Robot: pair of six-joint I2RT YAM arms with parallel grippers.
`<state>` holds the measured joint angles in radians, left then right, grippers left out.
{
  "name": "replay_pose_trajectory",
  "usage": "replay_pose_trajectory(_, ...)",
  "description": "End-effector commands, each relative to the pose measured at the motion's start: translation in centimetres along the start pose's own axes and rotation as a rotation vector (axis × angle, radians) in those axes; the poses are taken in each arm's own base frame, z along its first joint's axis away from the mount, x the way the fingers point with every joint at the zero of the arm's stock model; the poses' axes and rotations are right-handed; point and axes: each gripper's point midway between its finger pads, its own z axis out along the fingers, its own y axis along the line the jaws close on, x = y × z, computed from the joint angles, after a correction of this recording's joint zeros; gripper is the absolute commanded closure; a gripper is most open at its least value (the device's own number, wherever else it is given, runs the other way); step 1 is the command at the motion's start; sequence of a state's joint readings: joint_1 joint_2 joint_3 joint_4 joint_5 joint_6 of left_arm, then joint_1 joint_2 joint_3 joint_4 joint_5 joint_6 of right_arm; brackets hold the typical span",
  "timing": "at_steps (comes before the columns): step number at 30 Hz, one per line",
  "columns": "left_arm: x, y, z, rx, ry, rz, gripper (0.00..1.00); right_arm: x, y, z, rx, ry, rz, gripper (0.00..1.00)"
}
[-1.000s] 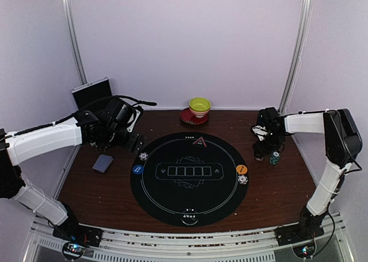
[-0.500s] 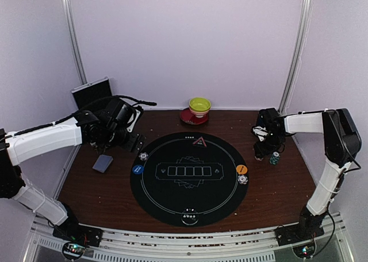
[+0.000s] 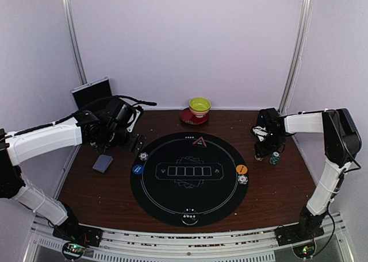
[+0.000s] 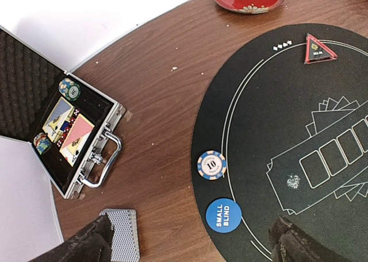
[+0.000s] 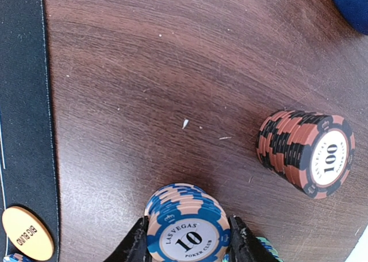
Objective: Distribute texas hold em gaming equipment
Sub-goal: Pick up the pile of poker chips from the pile of poker chips.
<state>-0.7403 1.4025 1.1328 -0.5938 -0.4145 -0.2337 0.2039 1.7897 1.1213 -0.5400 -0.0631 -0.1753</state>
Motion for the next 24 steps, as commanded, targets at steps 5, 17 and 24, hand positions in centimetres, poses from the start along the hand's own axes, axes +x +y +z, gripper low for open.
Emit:
replay_pose_trajectory(5,-0.8,0.2,0.3,-0.005,-0.026,-0.009,0.02,-1.0,-0.7,-1.3,0.019,-0.054,0.018,0.59)
replay_pose_trajectory(17,-0.8,0.2,0.3,-0.007,-0.026,-0.008,0.02,-2.1,0.6,-3.6,0.012,-0.128,-0.042,0.63)
replay_pose_trajectory(24,-0.5,0.3,0.7,-0.013,-0.014,-0.008,0.02,-4.2,6.2,-6.9,-0.055,-0.22,-0.18,0.63)
